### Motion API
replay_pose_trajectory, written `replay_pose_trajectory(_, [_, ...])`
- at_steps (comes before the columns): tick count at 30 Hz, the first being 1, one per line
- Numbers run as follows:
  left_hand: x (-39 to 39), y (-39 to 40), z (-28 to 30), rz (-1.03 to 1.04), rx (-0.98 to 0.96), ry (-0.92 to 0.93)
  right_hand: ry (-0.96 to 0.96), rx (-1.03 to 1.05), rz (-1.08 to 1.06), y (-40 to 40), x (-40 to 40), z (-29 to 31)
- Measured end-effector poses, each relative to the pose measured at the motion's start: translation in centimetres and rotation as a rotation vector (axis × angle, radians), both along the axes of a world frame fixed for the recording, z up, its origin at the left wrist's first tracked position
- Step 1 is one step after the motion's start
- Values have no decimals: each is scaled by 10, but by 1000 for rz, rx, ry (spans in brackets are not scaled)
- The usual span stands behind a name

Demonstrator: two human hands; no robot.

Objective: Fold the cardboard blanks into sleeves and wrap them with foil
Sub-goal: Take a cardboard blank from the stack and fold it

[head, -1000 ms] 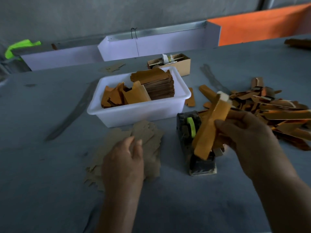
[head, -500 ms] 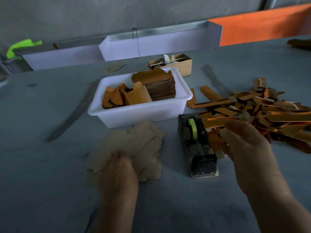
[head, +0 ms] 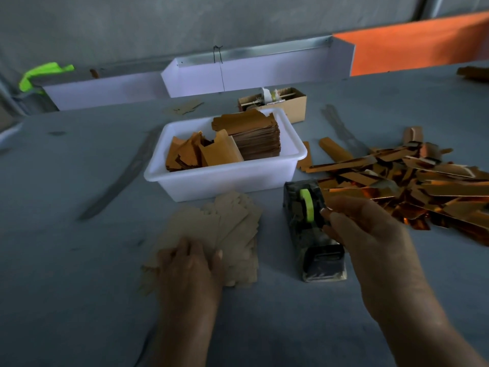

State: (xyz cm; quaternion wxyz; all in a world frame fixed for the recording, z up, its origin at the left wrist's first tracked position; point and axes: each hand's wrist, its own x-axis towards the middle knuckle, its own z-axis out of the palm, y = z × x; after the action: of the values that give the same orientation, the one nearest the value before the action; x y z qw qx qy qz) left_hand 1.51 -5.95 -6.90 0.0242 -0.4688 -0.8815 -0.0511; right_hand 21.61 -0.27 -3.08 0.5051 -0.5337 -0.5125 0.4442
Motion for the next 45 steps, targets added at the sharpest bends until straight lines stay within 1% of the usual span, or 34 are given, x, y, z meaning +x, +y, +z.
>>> replay_pose_trajectory(3, [9,1,3,-5,10,-1,-21,50,-2,-2,-4,1])
replay_pose_trajectory(5, [11,2,2,-26,-77,33,-36,68,14,-4,-5,2])
replay_pose_trajectory(6, [9,2,2,-27,-86,57,-39,73,19,-4,-5,3])
replay_pose_trajectory(8, [9,2,4,-23,-64,37,-33,74,30,-5,-5,3])
replay_pose_trajectory(10, [13,0,6,-41,-90,0,-26,65,38,-6,-5,3])
replay_pose_trajectory(17, [36,-1,14,-182,-137,66,-70,63,71,-10,-9,8])
replay_pose_trajectory(20, [34,-2,21,-169,-157,22,-78,46,86,-10,-7,10])
replay_pose_trajectory(23, [34,-8,34,-86,-60,-33,-83,33,128,-14,-7,12])
replay_pose_trajectory(26, [39,-10,53,-35,131,-44,-85,-13,295,-18,-13,15])
replay_pose_trajectory(28, [49,-12,65,-113,245,-21,-42,-89,433,-24,-22,16])
replay_pose_trajectory(31, [73,-13,73,-310,371,-60,178,-236,558,-32,-32,20])
replay_pose_trajectory(33, [87,-14,65,-404,395,-115,234,-287,521,-31,-33,18])
replay_pose_trajectory(36, [91,-14,57,-483,370,-223,214,-297,350,-25,-29,13])
replay_pose_trajectory(37, [89,-14,59,-485,394,-299,216,-283,317,-23,-26,12])
replay_pose_trajectory(38, [88,-14,60,-462,453,-384,206,-263,300,-22,-23,12])
replay_pose_trajectory(41, [76,-12,60,-310,687,-538,118,-220,297,-18,-10,14])
replay_pose_trajectory(43, [64,-8,59,-204,717,-664,111,-221,310,-15,-3,16])
replay_pose_trajectory(44, [58,-6,58,-162,693,-796,115,-225,322,-15,0,16])
replay_pose_trajectory(45, [55,-4,58,-143,659,-967,114,-232,333,-15,1,17])
